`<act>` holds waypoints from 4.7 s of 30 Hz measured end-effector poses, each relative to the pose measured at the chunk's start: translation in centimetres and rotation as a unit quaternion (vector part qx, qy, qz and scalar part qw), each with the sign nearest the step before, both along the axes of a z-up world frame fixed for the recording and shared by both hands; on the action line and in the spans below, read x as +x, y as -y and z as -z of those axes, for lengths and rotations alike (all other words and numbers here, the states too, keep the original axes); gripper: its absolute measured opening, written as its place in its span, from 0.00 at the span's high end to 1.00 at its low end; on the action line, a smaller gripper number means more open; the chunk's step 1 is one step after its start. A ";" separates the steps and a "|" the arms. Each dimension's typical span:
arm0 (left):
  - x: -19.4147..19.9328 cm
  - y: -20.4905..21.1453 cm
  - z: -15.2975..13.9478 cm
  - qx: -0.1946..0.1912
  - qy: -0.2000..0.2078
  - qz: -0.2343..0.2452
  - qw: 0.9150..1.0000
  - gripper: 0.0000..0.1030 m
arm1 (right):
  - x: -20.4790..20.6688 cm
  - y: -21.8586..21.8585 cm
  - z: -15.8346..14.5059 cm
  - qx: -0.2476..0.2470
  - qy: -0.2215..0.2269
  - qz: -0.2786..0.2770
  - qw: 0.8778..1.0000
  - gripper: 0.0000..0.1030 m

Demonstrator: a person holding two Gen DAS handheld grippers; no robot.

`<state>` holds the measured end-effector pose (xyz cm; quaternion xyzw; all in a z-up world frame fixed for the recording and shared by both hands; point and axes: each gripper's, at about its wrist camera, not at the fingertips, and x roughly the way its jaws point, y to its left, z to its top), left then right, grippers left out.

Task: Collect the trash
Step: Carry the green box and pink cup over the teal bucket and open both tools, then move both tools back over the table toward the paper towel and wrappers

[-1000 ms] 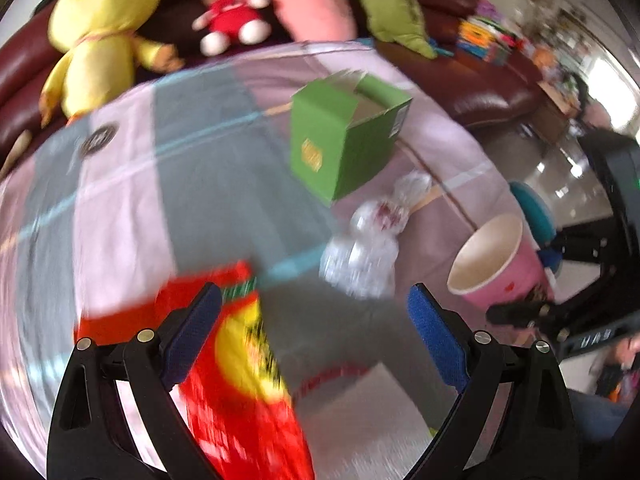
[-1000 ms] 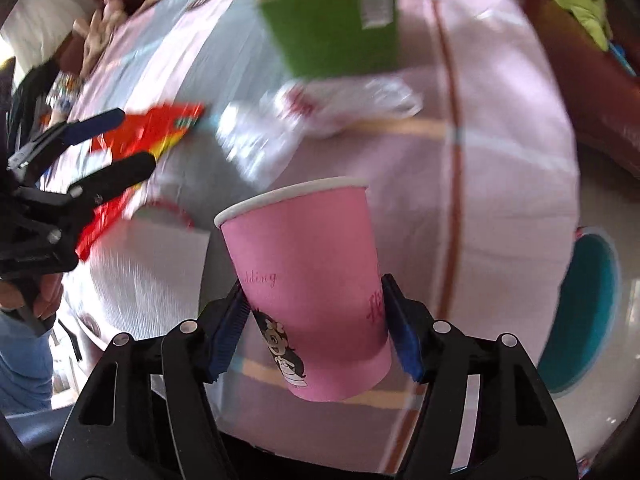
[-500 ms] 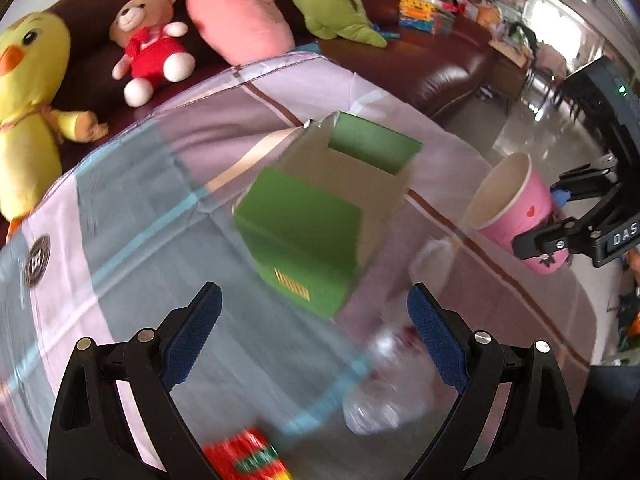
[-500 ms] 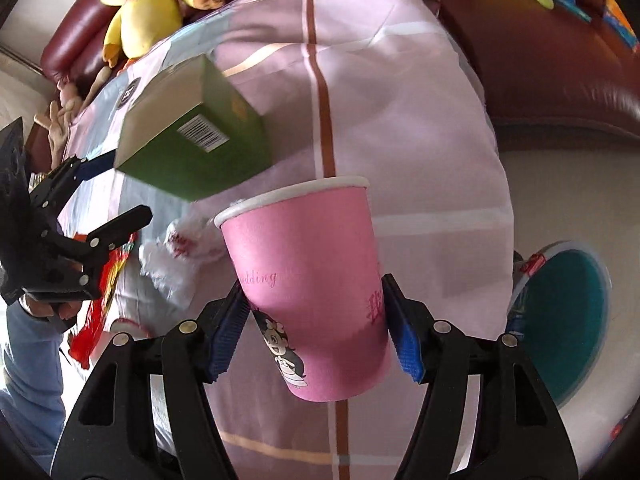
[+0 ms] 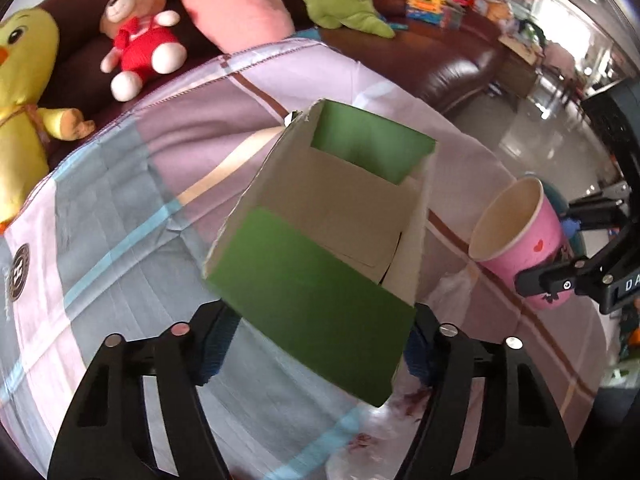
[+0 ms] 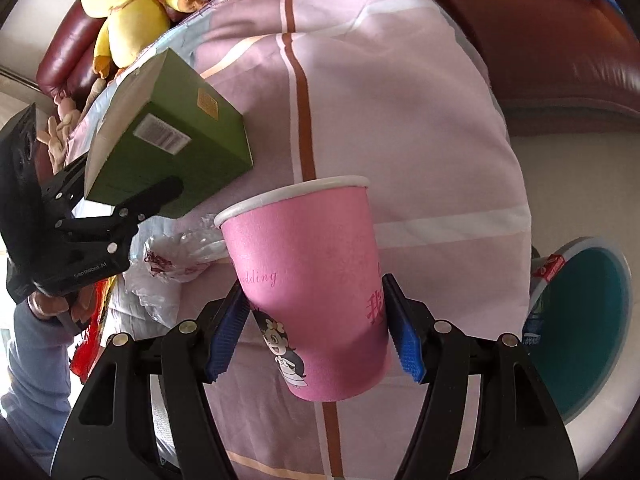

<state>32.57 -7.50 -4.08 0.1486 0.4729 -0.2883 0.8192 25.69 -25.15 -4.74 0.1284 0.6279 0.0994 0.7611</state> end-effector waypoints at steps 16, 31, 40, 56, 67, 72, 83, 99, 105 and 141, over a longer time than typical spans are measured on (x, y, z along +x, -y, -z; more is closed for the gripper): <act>-6.0 -0.4 -4.5 0.042 0.040 -0.090 0.994 0.36 | -5.2 3.2 -3.4 0.012 0.040 0.032 0.999 0.39; -14.6 3.8 -9.6 -0.011 0.045 -0.051 0.998 0.35 | -11.9 8.2 -5.3 0.041 0.067 0.078 0.994 0.39; -17.1 10.1 -8.2 -0.024 0.018 -0.018 0.999 0.35 | -15.5 13.0 -5.7 0.043 0.079 0.119 0.989 0.39; -19.6 23.5 -4.6 -0.028 -0.028 0.049 0.998 0.35 | -20.8 25.4 -3.5 0.056 0.092 0.240 0.965 0.39; -19.2 28.3 -1.5 -0.002 -0.051 0.061 0.997 0.34 | -20.9 28.2 -0.7 0.060 0.074 0.251 0.963 0.39; -18.4 29.5 -0.5 0.007 -0.058 0.062 0.996 0.34 | -20.3 28.6 0.1 0.060 0.070 0.252 0.963 0.39; -16.8 31.8 2.1 0.031 -0.083 0.045 0.995 0.27 | -18.7 28.8 1.4 0.049 0.059 0.250 0.965 0.37; -17.7 28.8 2.3 0.017 -0.095 0.035 0.995 0.19 | -18.8 28.2 2.5 0.045 0.027 0.254 0.966 0.26; -18.4 27.1 1.6 0.007 -0.096 0.030 0.995 0.18 | -19.1 27.1 1.8 0.033 0.021 0.246 0.969 0.26; -22.8 0.7 -5.1 -0.052 -0.048 -0.145 0.987 0.10 | -18.5 6.4 -5.2 0.001 0.032 0.091 0.995 0.18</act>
